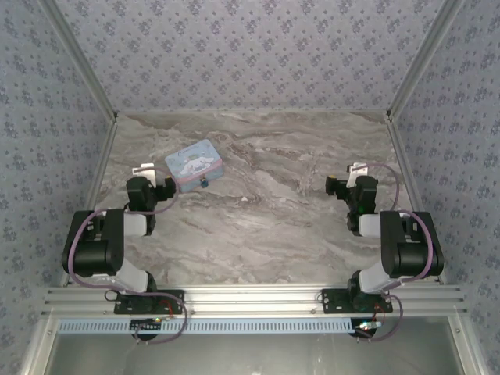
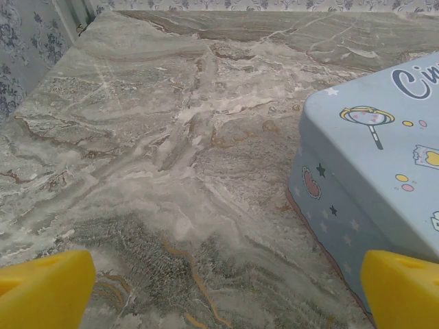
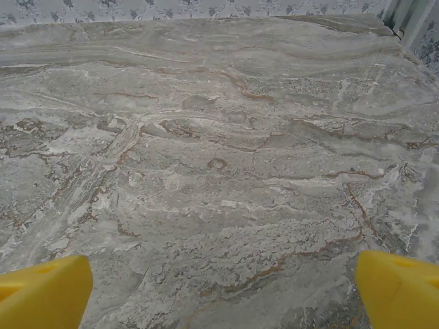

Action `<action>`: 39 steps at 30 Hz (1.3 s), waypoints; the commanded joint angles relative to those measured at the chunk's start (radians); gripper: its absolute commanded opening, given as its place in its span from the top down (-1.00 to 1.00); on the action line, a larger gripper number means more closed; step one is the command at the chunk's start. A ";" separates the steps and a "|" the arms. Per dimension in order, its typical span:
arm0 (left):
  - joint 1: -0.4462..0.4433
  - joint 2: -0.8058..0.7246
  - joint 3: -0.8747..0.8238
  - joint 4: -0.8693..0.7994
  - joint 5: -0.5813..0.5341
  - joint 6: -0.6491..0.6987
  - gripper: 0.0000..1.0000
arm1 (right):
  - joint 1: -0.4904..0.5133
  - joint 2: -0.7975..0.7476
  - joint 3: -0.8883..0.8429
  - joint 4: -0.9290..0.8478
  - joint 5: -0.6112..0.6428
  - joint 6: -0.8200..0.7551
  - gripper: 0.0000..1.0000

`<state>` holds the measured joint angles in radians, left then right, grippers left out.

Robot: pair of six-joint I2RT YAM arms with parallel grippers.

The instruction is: Unlock the padlock with the key

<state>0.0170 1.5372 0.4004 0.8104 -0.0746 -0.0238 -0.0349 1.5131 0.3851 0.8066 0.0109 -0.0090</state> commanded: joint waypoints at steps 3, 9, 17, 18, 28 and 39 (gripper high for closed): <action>-0.007 -0.005 0.014 0.000 0.012 -0.001 -0.99 | -0.006 0.008 0.009 -0.003 -0.011 -0.013 -1.00; -0.007 -0.004 0.014 -0.001 0.013 -0.002 -0.99 | -0.007 0.008 0.012 -0.006 -0.011 -0.013 -1.00; -0.003 -0.005 0.013 0.002 0.018 -0.003 -0.99 | -0.005 0.007 0.011 -0.004 -0.009 -0.012 -1.00; -0.004 -0.008 0.011 0.003 0.019 -0.002 -0.99 | -0.006 0.004 0.007 0.004 -0.009 -0.013 -1.00; -0.025 -0.377 0.072 -0.403 -0.076 -0.084 -0.99 | 0.011 -0.318 0.164 -0.588 0.002 0.027 -1.00; -0.116 -0.596 0.162 -0.739 0.138 -0.507 -0.99 | 0.239 -0.434 0.399 -1.315 -0.103 0.209 -0.94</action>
<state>-0.0563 0.9745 0.5426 0.1806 -0.0311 -0.3832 0.1516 1.0725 0.7418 -0.2211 -0.0433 0.1188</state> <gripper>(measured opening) 0.994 0.973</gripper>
